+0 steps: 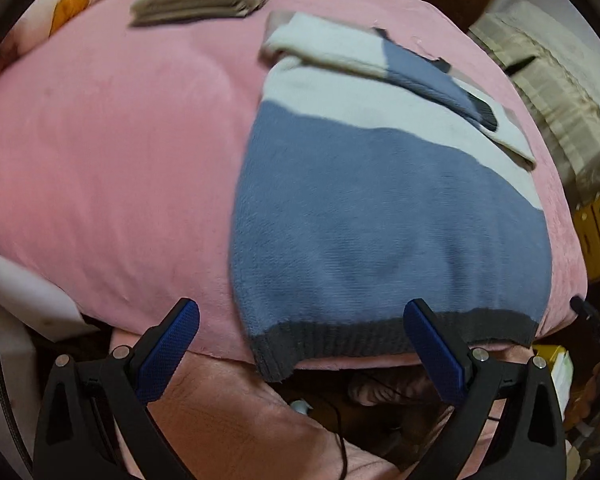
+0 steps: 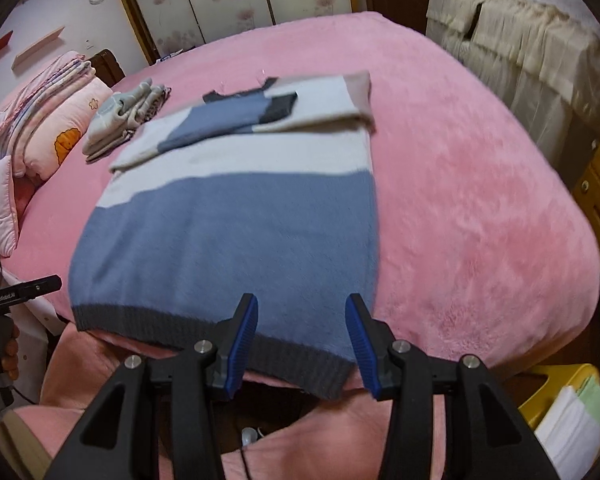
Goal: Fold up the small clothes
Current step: 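Grasp the dark grey hem ribbing with both tools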
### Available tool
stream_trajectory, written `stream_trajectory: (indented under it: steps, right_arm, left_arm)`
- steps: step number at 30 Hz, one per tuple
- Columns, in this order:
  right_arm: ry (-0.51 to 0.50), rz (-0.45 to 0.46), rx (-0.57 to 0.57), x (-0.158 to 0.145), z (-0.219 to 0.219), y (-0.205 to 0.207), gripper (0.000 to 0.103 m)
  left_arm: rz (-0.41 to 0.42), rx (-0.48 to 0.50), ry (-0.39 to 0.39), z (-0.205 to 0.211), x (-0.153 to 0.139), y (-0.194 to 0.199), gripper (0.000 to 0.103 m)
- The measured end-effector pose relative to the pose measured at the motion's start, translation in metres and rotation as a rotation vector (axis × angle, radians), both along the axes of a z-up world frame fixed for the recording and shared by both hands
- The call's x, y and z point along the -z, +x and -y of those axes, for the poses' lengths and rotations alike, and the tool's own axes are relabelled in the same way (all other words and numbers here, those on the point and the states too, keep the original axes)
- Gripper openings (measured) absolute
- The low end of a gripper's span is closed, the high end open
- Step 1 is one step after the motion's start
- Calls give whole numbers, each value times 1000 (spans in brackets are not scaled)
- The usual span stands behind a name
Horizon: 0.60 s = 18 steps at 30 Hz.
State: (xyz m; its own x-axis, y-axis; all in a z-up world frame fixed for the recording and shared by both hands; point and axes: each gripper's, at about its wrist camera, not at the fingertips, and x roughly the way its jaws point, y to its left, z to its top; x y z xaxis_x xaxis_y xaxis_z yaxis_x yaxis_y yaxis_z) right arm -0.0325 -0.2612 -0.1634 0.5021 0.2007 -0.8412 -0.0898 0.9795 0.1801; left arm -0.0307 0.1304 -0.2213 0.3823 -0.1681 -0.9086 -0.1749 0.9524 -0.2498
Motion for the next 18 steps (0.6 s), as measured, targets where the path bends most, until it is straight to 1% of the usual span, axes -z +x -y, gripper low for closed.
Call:
stream_trajectory:
  steps: [2, 5, 7, 9, 12, 15, 18]
  right_arm:
    - [47, -41, 20, 14, 13, 5, 46]
    - [115, -88, 63, 32, 32, 11, 46]
    - [141, -114, 79, 41, 41, 13, 46]
    - [155, -133, 83, 49, 45, 14, 46]
    - [176, -167, 58, 60, 43, 14, 44]
    - [193, -210, 20, 71, 35, 13, 41]
    - [201, -257, -4, 84, 29, 10, 41]
  left_arm:
    - [18, -20, -33, -7, 12, -1, 99]
    - [31, -27, -97, -13, 25, -2, 93]
    - [35, -25, -126, -12, 35, -3, 91]
    - [34, -13, -140, -12, 42, -1, 85]
    - [28, 2, -146, -11, 53, 1, 83]
    - [31, 4, -158, -14, 57, 0, 83]
    - [35, 8, -178, -15, 58, 1, 81]
